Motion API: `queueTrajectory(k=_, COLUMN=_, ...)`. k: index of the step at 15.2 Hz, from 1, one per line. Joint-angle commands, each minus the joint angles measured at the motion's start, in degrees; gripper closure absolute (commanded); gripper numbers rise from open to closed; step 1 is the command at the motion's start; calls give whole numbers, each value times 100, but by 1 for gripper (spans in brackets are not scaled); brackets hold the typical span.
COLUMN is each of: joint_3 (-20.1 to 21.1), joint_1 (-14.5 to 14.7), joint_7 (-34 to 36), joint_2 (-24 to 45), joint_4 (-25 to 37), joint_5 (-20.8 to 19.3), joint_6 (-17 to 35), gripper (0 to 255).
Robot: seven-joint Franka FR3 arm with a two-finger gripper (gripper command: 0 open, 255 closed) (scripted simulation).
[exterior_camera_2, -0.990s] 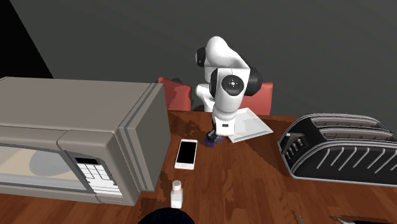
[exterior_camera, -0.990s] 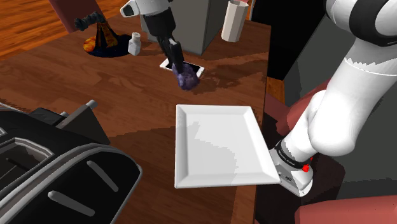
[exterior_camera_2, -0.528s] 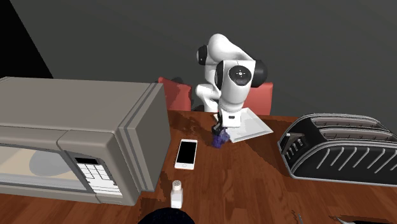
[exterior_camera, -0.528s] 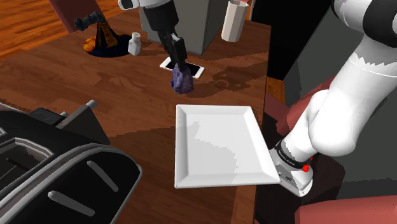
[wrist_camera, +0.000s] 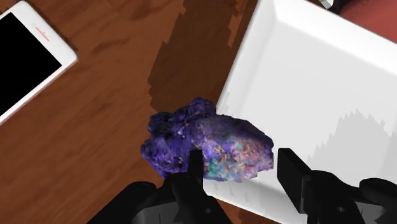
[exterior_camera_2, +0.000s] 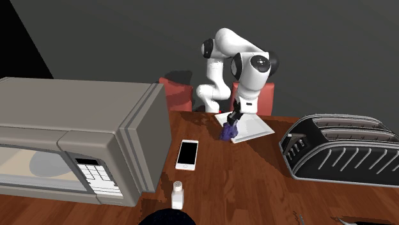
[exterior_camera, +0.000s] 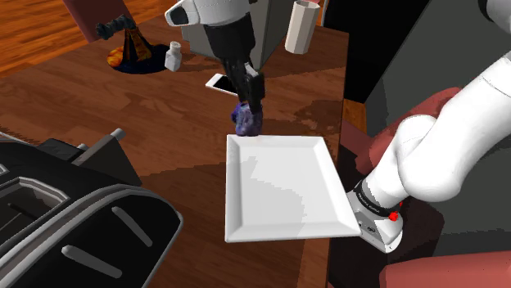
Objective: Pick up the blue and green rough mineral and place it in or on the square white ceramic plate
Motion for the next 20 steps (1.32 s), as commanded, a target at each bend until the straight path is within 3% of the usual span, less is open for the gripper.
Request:
queueTrajectory(k=1, joint_3=98, joint_1=114, joint_7=162, joint_2=-215, joint_4=-345, joint_5=363, joint_6=-12, gripper=255)
queueTrajectory(k=6, joint_3=364, joint_1=383, joint_7=626, joint_2=-779, joint_4=-874, joint_5=764, joint_6=16, gripper=255)
queueTrajectory(k=7, joint_3=296, joint_1=322, joint_7=507, joint_2=-684, joint_4=-767, joint_5=667, joint_6=2, gripper=255)
queueTrajectory(k=8, joint_3=296, joint_1=322, joint_7=506, joint_2=-684, joint_4=-767, joint_5=667, joint_6=2, gripper=0)
queueTrajectory(k=9, joint_3=289, joint_1=192, joint_7=1737, joint_2=-1851, joint_4=-1895, joint_5=973, joint_6=1017, gripper=0)
queueTrajectory(k=10, joint_3=291, joint_1=259, joint_7=800, joint_2=-1145, joint_4=-1279, joint_5=805, joint_6=342, gripper=0)
queueTrajectory(k=17, joint_3=179, joint_1=200, joint_7=501, joint_2=299, joint_4=-187, joint_5=1125, joint_6=454, gripper=0)
queueTrajectory(k=20, joint_3=190, joint_1=213, joint_7=471, joint_2=209, joint_4=-499, joint_5=1158, joint_6=681, gripper=0)
